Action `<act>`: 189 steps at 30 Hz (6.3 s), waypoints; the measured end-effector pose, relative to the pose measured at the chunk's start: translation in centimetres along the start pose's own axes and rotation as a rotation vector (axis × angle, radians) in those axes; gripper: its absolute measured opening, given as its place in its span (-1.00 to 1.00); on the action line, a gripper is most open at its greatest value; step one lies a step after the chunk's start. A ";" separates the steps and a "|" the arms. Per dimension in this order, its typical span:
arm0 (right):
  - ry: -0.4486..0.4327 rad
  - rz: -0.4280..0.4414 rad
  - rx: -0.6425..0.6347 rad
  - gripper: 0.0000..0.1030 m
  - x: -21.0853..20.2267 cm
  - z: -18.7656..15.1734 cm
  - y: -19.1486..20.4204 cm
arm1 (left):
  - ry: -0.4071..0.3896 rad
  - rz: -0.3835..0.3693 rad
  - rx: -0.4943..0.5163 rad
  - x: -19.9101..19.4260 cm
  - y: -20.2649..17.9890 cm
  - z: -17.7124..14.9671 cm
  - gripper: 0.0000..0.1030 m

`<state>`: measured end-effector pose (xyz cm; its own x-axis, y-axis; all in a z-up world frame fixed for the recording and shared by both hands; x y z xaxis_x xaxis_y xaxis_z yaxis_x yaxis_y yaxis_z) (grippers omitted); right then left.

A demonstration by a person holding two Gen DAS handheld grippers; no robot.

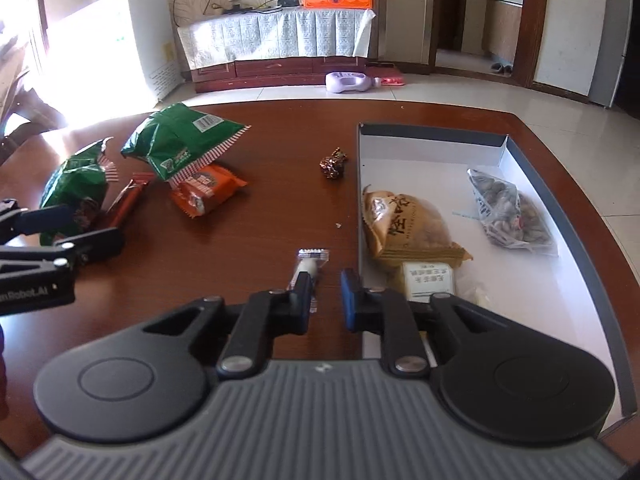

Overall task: Organize snacks
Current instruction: 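Move both tools back toward the orange bar and remaining snacks, then close left gripper on orange bar while right gripper grasps clear spoon packet, then lift orange bar and spoon packet and carry both over the white box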

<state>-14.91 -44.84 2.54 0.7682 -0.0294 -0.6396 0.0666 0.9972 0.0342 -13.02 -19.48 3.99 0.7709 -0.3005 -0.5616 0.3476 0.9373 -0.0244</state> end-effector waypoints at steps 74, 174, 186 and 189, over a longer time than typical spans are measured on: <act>0.005 -0.007 -0.273 -0.67 1.1 -1.6 7.8 | 0.071 0.023 -0.012 5.5 0.4 -0.4 -0.54; -0.282 -0.075 0.028 -0.68 -9.3 1.1 -4.5 | -0.060 -0.243 0.084 3.6 -16.8 5.0 -0.54; -0.281 -0.092 0.056 -0.68 -9.4 0.8 -5.7 | -0.061 -0.277 0.088 4.6 -18.5 5.5 -0.54; -0.281 -0.096 0.067 -0.68 -9.4 0.8 -6.0 | -0.062 -0.286 0.098 5.0 -19.0 5.6 -0.54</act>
<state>-22.03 -50.62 8.92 0.9016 -0.1509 -0.4054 0.1824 0.9824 0.0400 -12.79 -39.78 6.27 0.6646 -0.5625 -0.4919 0.6027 0.7926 -0.0921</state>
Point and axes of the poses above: each gripper's, at about its wrist camera, not at the fingertips, and x roughly the way its jaws point, y to its left, z to its top, the point moved 1 cm from there along x, roughly the way its jaws point
